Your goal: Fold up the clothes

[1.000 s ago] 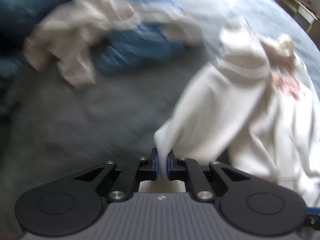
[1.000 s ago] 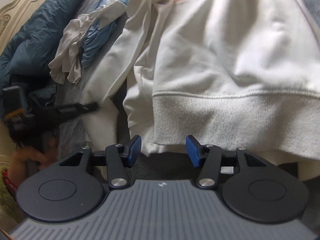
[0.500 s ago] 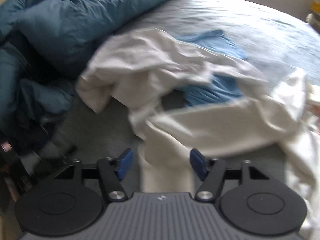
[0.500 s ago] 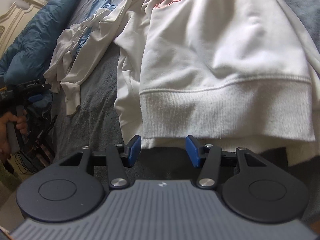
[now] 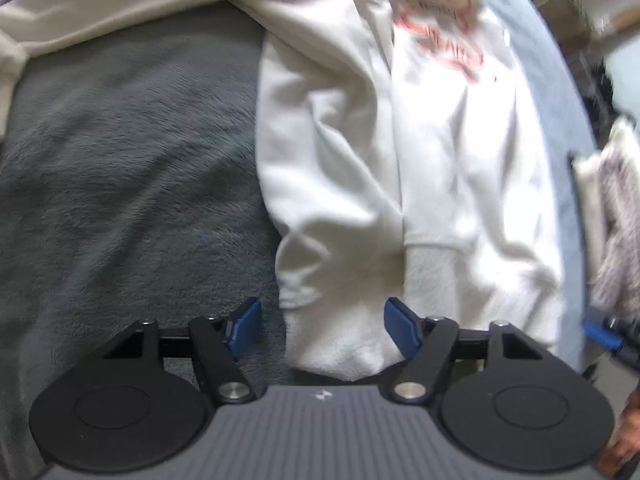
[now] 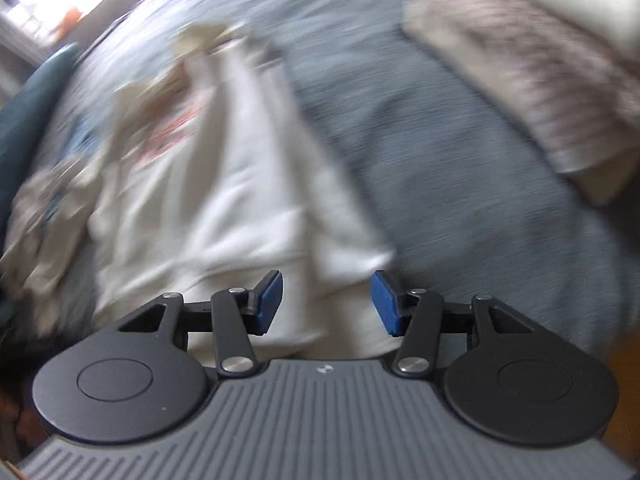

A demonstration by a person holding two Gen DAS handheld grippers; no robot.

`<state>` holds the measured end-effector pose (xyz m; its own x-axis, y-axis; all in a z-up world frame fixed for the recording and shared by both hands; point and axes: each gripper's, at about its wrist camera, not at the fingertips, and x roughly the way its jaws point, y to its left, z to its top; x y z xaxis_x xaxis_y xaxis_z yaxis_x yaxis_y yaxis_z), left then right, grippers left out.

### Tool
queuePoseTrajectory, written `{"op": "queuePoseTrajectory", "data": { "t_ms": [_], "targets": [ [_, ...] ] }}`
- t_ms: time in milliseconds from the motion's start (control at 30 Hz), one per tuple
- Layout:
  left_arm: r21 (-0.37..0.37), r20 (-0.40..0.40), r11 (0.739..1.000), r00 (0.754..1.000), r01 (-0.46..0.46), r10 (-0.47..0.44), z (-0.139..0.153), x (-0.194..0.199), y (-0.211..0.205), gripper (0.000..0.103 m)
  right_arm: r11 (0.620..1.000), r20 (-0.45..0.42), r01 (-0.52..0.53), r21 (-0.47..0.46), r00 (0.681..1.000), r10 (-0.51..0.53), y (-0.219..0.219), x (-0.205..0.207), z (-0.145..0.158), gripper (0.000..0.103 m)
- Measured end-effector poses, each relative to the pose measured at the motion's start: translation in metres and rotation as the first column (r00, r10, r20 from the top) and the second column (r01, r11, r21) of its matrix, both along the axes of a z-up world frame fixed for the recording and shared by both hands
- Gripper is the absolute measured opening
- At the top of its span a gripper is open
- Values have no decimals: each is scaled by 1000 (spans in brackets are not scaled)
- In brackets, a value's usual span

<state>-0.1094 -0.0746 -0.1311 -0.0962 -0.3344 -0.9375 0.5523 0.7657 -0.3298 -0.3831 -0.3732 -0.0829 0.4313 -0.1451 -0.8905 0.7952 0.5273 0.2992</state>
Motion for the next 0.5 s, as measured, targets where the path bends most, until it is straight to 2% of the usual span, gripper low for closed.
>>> {"op": "queuePoseTrajectory", "data": {
  "t_ms": [100, 133, 200, 267, 300, 400, 500],
  "targets": [
    [50, 49, 996, 996, 70, -72, -5, -5, -9, 60, 999, -45, -4, 54, 999, 7, -16, 1, -32, 48],
    [53, 55, 996, 995, 77, -80, -4, -5, -10, 60, 997, -48, -14, 79, 999, 18, -19, 4, -43, 45],
    [58, 59, 995, 994, 86, -90, -4, -4, -11, 60, 992, -50, -45, 119, 997, 52, -23, 11, -61, 35],
    [58, 58, 995, 994, 85, -89, -5, -2, -10, 60, 989, -65, -107, 102, 991, 114, -21, 22, -65, 13],
    [59, 59, 995, 994, 84, -88, -5, -1, -9, 60, 987, -79, -137, 88, 986, 144, -21, 28, -64, 9],
    [61, 68, 995, 994, 82, -86, -5, 0, -8, 60, 987, -120, -159, -14, 980, 156, -27, 44, -43, 7],
    [60, 82, 995, 993, 79, -84, -5, 1, -5, 62, 957, -134, -183, -225, 979, 155, -45, 66, 0, 6]
  ]
}}
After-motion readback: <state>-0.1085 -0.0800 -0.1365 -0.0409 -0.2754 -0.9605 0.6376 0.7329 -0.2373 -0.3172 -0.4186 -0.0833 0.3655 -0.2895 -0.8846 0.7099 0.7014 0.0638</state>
